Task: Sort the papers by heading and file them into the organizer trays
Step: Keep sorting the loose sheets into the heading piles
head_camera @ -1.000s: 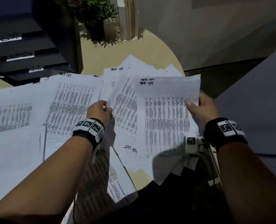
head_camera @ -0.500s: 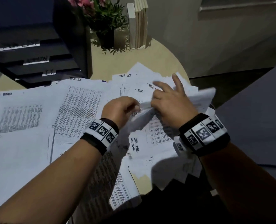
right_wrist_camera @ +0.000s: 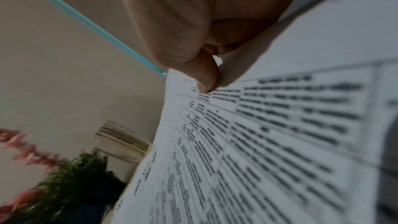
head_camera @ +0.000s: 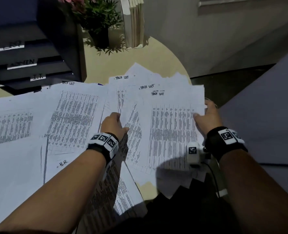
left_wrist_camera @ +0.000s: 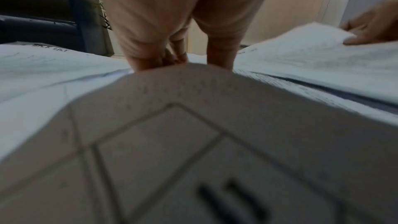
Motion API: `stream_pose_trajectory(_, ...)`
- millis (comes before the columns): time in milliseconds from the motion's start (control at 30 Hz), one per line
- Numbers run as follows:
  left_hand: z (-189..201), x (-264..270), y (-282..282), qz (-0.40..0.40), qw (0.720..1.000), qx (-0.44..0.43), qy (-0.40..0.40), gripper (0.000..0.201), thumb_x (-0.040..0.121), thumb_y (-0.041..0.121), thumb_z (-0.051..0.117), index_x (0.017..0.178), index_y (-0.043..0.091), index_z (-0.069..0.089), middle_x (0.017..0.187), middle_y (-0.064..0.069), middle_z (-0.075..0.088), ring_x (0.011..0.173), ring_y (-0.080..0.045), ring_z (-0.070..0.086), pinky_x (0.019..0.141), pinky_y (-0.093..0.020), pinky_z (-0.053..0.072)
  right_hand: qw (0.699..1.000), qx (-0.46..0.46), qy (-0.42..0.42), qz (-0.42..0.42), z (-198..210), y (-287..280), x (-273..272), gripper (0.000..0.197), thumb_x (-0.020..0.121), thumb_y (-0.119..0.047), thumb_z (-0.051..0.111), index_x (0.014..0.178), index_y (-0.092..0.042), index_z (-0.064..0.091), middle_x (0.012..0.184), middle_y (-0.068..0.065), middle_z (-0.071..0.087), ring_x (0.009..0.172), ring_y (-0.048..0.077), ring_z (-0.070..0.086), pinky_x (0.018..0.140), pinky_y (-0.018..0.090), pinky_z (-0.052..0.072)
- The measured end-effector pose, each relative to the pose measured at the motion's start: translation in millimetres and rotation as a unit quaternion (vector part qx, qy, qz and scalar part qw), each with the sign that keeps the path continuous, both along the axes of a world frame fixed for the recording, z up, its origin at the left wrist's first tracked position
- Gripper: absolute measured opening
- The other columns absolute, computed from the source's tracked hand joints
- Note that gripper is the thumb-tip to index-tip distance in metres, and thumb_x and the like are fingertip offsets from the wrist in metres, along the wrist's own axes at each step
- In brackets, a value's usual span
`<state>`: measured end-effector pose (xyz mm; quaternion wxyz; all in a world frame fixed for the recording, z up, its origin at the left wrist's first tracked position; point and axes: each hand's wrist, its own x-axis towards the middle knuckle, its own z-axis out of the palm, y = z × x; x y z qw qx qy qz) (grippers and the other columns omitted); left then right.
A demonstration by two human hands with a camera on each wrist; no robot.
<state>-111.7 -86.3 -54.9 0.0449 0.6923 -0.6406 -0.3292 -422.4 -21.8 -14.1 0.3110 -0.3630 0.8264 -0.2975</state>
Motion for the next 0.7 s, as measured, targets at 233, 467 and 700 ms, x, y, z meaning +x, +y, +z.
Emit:
stream_pose_trajectory(233, 9, -2, -2, 0.053, 0.997, -0.058, 0.017, 0.018, 0.091, 0.020, 0.066, 0.091, 0.003, 0.062, 0.080, -0.007, 0.059, 0.078, -0.026, 0.057, 0.065, -0.028, 0.041, 0.997, 0.048, 0.054, -0.014, -24, 16, -5, 0.035, 0.093, -0.013, 0.058, 0.066, -0.014, 0.036, 0.065, -0.001, 0.038, 0.073, 0.023, 0.041, 0.069, 0.028, 0.033)
stream_pose_trajectory(467, 18, 5, -10, 0.161, 0.972, -0.152, 0.073, 0.018, 0.098, 0.016, 0.055, 0.089, 0.000, 0.059, 0.074, -0.007, 0.055, 0.066, -0.026, 0.050, 0.057, -0.027, 0.032, 0.997, -0.012, -0.001, -0.077, -26, 14, -21, 0.021, 0.093, -0.011, 0.058, 0.113, -0.008, 0.064, 0.109, 0.010, 0.067, 0.101, 0.024, 0.060, 0.092, 0.033, 0.048)
stream_pose_trajectory(700, 32, 7, -9, 0.212, 0.951, -0.128, 0.187, 0.051, 0.096, 0.006, 0.055, 0.140, 0.028, 0.041, 0.112, -0.013, 0.063, 0.089, -0.024, 0.061, 0.075, -0.032, 0.047, 0.992, -0.036, -0.100, -0.071, -16, 12, -7, 0.033, 0.098, -0.012, 0.056, 0.071, -0.028, 0.046, 0.069, -0.015, 0.045, 0.064, 0.001, 0.044, 0.052, 0.012, 0.036)
